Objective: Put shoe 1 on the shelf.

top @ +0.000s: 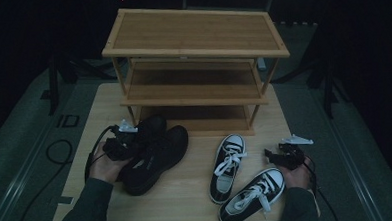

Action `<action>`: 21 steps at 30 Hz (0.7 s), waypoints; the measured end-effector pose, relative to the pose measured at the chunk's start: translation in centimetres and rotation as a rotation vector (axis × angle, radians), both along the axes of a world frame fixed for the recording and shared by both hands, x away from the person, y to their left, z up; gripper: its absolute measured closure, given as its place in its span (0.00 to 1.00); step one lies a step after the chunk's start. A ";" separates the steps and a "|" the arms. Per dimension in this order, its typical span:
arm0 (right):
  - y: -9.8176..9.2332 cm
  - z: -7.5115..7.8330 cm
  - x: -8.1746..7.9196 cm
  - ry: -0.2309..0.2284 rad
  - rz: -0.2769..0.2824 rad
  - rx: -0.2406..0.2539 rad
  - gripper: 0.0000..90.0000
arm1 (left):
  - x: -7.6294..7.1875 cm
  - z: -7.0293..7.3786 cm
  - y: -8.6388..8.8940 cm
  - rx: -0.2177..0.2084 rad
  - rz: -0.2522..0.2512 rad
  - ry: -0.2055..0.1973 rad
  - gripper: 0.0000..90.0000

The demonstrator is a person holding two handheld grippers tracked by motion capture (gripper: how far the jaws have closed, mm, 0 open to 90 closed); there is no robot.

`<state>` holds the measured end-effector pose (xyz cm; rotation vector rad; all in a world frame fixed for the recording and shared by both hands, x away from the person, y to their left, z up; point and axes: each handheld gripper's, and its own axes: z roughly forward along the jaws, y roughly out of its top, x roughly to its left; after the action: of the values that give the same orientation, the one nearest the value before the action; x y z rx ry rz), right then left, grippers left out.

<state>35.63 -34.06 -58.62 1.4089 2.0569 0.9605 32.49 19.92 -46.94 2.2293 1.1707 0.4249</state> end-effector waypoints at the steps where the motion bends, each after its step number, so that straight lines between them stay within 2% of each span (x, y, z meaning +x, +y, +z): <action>1: 0.0 0.0 0.0 0.000 0.000 0.000 0.33 | 0.1 0.1 0.0 -0.001 0.002 0.000 0.95; 16: 0.0 0.0 0.0 0.000 0.000 0.001 0.33 | 1.5 1.0 -1.1 0.002 -0.003 -0.020 0.95; 21: 0.0 0.0 0.0 0.000 0.000 0.001 0.33 | 1.9 1.0 -1.7 0.016 0.002 -0.027 0.95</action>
<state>35.64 -34.06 -58.62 1.4092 2.0570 0.9621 34.40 18.26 -45.95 2.2298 1.1591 0.4654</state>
